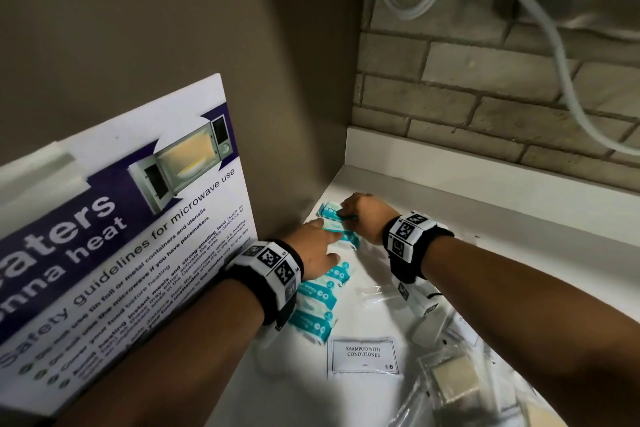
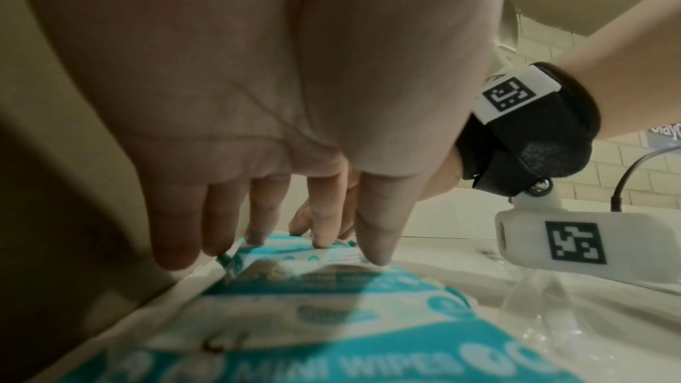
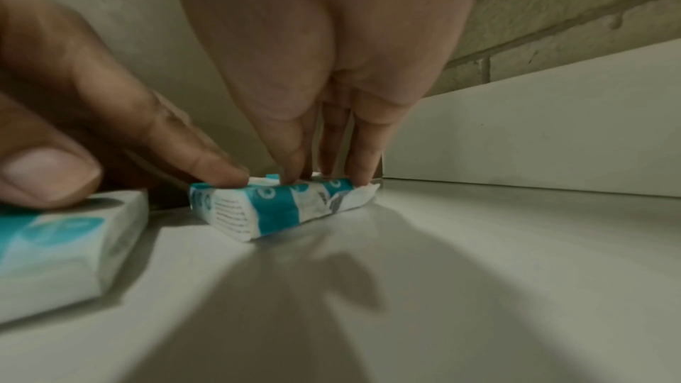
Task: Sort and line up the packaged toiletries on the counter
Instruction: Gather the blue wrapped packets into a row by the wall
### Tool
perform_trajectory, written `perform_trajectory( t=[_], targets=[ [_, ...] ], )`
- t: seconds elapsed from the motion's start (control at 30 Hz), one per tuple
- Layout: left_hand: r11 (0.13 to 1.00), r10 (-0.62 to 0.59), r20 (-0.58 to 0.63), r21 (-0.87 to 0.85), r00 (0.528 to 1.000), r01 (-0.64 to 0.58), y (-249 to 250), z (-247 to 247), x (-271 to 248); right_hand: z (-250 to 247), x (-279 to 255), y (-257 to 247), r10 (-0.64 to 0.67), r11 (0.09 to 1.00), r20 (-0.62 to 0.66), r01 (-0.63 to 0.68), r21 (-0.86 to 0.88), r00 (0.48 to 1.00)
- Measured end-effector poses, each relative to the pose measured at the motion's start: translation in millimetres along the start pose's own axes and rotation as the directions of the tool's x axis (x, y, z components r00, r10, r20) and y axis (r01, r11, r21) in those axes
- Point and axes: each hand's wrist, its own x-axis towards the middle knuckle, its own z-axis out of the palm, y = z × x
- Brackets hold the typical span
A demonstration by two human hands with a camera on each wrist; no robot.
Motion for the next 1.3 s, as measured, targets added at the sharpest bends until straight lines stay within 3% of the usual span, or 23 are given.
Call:
perform_trajectory(
  t=[0.47,0.73,0.87,1.07,1.3],
  targets=[
    [0.997,-0.002,0.056,0.076,0.998,-0.003,4.8,-8.9,13.7,-6.4,14.6,5.5,0.022,1.0,0.041,-0.023,0.004,0.999],
    [0.999,0.002,0.043,0.048,0.999,-0.004,5.4,-9.5,16.3,-4.4,14.9,8.1,0.009,1.0,0.028,-0.009,-0.001,1.0],
    [1.0,0.018,-0.02,-0.002,1.0,-0.018,4.0,-10.3,14.2,-6.9,10.4,5.3,0.02,0.999,0.064,-0.022,0.046,0.998],
    [0.982,0.045,-0.278,-0.167,0.959,-0.094,-7.5,-1.1,-8.2,-9.8,-28.8,-13.5,-0.168,0.984,-0.018,0.169,0.049,0.986],
    [0.984,0.105,-0.264,-0.109,0.959,-0.138,-16.0,19.9,-38.5,4.6,-65.8,-41.7,-0.285,0.956,0.108,0.275,0.103,0.952]
  ],
)
